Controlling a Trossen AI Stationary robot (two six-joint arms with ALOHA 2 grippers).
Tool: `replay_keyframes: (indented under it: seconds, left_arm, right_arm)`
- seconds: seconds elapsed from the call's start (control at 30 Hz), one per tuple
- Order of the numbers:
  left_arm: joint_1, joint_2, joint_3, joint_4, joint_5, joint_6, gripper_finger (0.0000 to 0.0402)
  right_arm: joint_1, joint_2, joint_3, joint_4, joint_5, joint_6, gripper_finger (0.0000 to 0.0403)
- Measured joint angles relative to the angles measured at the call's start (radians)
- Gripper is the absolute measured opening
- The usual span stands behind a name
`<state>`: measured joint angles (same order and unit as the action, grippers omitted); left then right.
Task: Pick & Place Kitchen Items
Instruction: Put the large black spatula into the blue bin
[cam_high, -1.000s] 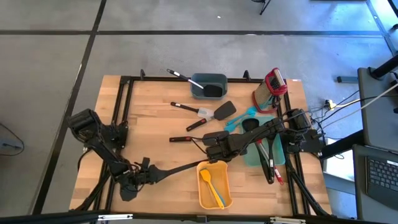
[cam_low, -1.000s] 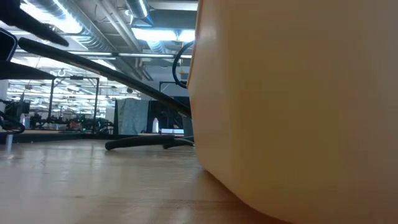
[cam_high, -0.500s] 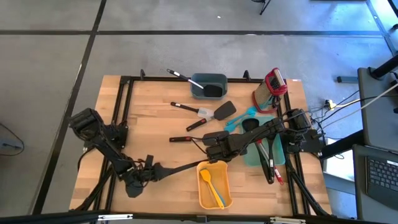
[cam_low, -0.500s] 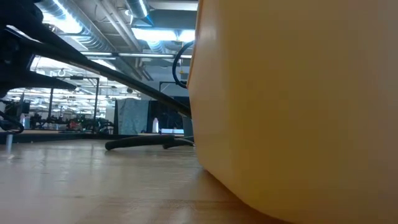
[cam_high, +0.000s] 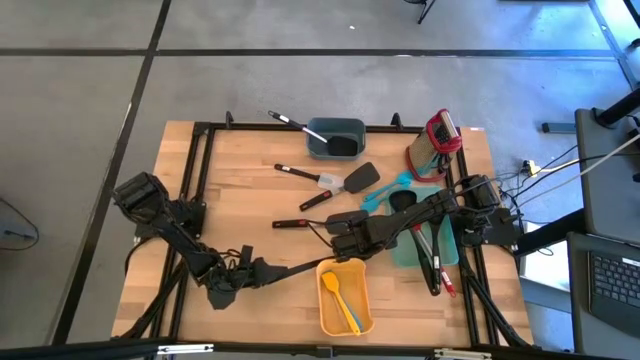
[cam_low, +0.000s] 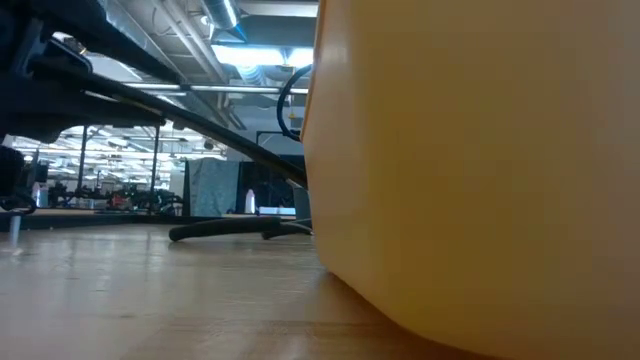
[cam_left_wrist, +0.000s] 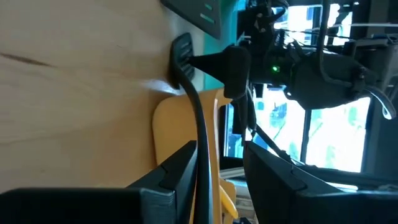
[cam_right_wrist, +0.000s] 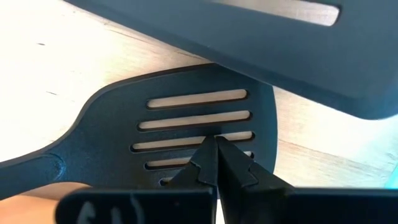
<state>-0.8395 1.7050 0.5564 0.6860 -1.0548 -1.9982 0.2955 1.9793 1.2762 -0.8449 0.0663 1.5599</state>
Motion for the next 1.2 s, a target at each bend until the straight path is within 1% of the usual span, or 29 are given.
replay_keyframes:
  seconds: [0.3, 0.5, 0.7, 0.87, 1.2]
  left_arm:
    - [0.006, 0.0, 0.0, 0.007, 0.009, 0.008, 0.0125]
    - [-0.014, 0.0, 0.0, 0.007, 0.009, 0.004, 0.0125]
    - [-0.024, 0.0, 0.0, 0.007, -0.018, -0.002, 0.0124]
    - [-0.025, 0.0, 0.022, -0.029, -0.015, -0.004, 0.0123]
    - [-0.021, 0.009, 0.025, -0.035, -0.007, -0.005, 0.0123]
  right_arm:
    - [0.0, 0.0, 0.0, 0.0, 0.005, 0.003, 0.0]
    - [0.0, 0.0, 0.0, 0.0, 0.005, 0.004, 0.0]
    - [0.0, 0.0, 0.0, 0.0, 0.008, 0.005, 0.0]
    - [0.0, 0.0, 0.0, 0.0, 0.011, 0.014, 0.0]
    - [0.0, 0.0, 0.0, 0.002, 0.012, 0.026, 0.0]
